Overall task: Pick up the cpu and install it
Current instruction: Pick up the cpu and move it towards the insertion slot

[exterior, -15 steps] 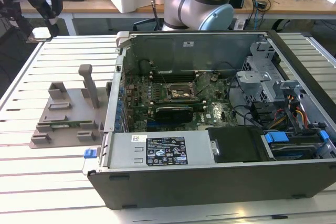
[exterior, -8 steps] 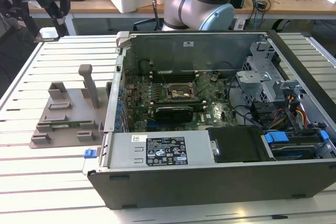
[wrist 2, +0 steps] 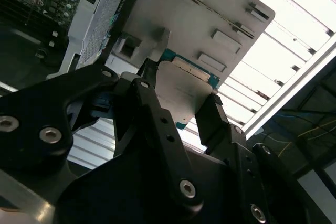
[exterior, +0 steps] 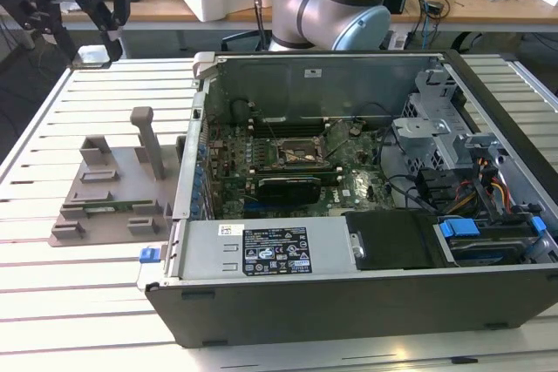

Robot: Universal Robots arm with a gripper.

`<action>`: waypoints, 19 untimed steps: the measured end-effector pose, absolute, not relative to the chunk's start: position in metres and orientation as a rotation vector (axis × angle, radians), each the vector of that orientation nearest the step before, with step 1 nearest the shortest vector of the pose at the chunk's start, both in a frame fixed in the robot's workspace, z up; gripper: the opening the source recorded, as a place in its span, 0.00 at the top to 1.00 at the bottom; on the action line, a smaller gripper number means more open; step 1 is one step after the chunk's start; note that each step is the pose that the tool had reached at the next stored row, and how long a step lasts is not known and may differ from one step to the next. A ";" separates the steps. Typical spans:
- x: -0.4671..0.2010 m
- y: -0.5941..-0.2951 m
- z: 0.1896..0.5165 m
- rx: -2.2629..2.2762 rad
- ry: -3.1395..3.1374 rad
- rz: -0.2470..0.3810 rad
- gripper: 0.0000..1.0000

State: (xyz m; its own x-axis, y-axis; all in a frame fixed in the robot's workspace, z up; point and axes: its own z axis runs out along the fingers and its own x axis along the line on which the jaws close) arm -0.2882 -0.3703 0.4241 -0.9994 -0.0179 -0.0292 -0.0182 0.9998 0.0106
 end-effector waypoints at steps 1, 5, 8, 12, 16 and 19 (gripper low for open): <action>-0.276 -0.370 0.424 -0.028 3.112 0.017 0.46; -0.248 -0.370 0.424 -0.028 3.112 0.017 0.46; -0.245 -0.370 0.424 -0.028 3.112 0.017 0.46; -0.240 -0.370 0.424 -0.028 3.112 0.017 0.46; -0.234 -0.370 0.424 -0.028 3.112 0.017 0.46; -0.230 -0.370 0.424 -0.028 3.112 0.017 0.46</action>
